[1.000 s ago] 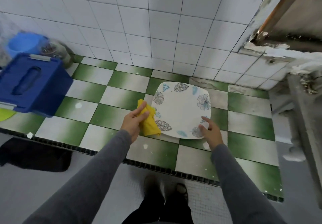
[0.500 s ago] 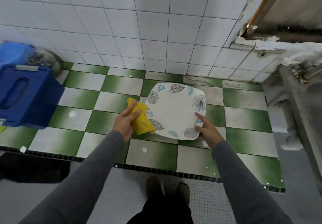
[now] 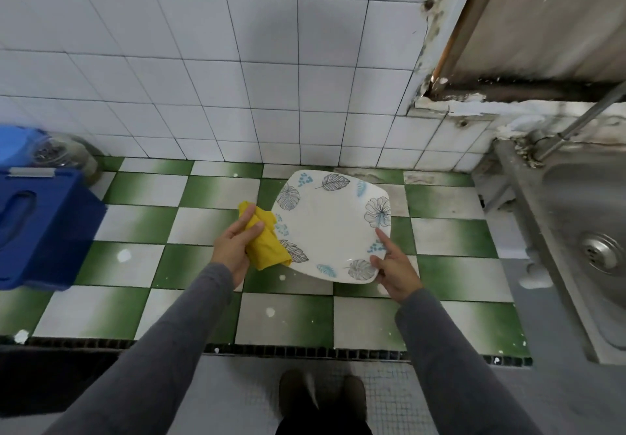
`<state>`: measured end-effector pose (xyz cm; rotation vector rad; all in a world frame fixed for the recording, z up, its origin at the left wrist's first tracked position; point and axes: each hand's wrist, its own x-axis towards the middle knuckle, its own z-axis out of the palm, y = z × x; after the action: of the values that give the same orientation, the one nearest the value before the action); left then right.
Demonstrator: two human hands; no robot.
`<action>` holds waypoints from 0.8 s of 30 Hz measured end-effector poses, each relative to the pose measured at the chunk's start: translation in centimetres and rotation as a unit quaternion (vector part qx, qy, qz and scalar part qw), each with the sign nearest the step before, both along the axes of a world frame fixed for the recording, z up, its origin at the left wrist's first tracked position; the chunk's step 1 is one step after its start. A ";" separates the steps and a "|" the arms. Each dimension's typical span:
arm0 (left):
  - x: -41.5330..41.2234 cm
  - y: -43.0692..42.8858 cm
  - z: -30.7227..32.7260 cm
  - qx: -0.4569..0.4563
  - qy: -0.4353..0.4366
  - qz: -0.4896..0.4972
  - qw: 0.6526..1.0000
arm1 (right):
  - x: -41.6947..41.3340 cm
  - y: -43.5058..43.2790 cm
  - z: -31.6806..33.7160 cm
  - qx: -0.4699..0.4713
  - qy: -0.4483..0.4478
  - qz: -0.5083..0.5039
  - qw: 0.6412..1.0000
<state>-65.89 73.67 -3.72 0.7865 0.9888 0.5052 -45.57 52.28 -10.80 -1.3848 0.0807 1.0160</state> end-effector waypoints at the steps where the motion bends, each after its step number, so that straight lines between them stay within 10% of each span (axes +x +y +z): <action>1: 0.5 0.0 0.3 -0.001 -0.004 -0.001 1.000 | 0.2 -0.2 0.5 -0.001 -0.005 -0.001 1.000; 24: 20.7 -9.8 9.5 0.040 -0.132 -0.278 0.951 | 8.2 -19.5 14.7 0.016 -0.085 -0.266 0.960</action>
<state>-45.18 63.85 5.78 0.9963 0.4673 0.1512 -37.40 32.73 3.93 -1.3153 0.2917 0.4456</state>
